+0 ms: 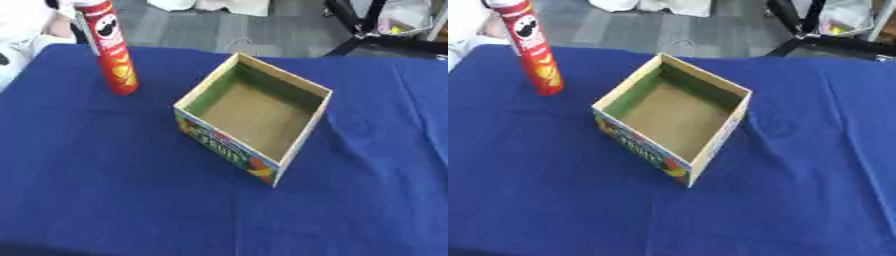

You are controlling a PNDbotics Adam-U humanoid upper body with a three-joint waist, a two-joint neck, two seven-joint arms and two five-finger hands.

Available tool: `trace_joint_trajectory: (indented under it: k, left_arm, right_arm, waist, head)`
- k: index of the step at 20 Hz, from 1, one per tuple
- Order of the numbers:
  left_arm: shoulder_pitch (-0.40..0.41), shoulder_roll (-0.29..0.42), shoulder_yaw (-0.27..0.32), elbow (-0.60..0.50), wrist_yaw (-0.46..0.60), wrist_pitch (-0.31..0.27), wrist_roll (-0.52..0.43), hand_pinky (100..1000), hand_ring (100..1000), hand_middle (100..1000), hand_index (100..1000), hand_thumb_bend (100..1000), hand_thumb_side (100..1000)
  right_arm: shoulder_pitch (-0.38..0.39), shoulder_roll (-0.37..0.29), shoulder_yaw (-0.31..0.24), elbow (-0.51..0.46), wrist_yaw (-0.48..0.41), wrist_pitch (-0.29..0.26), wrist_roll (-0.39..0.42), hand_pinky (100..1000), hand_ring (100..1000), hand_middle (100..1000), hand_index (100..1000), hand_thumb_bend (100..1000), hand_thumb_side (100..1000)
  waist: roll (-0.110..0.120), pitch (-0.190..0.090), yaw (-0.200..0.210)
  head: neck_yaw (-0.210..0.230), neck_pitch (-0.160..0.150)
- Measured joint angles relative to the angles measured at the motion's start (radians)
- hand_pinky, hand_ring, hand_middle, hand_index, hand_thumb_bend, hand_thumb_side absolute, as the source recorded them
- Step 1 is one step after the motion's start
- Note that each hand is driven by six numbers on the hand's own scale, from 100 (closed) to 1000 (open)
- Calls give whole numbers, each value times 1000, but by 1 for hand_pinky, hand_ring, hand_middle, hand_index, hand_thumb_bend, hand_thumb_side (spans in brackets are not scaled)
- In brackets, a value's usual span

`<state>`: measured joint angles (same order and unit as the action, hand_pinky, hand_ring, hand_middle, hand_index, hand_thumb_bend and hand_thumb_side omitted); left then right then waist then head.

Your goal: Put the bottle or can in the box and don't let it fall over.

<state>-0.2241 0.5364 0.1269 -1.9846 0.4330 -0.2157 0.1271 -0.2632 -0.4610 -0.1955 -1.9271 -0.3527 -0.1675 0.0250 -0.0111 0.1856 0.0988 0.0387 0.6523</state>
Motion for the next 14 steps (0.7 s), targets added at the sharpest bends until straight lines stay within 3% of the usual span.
trace_joint_trajectory:
  k: [5,8,14]
  left_arm:
    - [-7,-8,0,0,-21,2,-7,450,834,855,869,175,797]
    - [-46,34,1,0,-78,16,10,470,849,863,873,123,784]
    - [-204,199,-20,71,-276,163,59,485,862,870,876,100,810]
  right_arm:
    - [0,0,0,-2,0,0,2,977,718,777,978,100,719]
    - [2,0,0,-2,5,-1,8,978,718,777,978,100,722]
    - [14,0,6,0,15,2,21,980,715,776,979,100,728]
  waist:
    - [-2,3,1]
    - [-1,3,1]
    - [14,3,-10]
  head:
    - [-4,-19]
    - [-3,-22]
    - [3,-22]
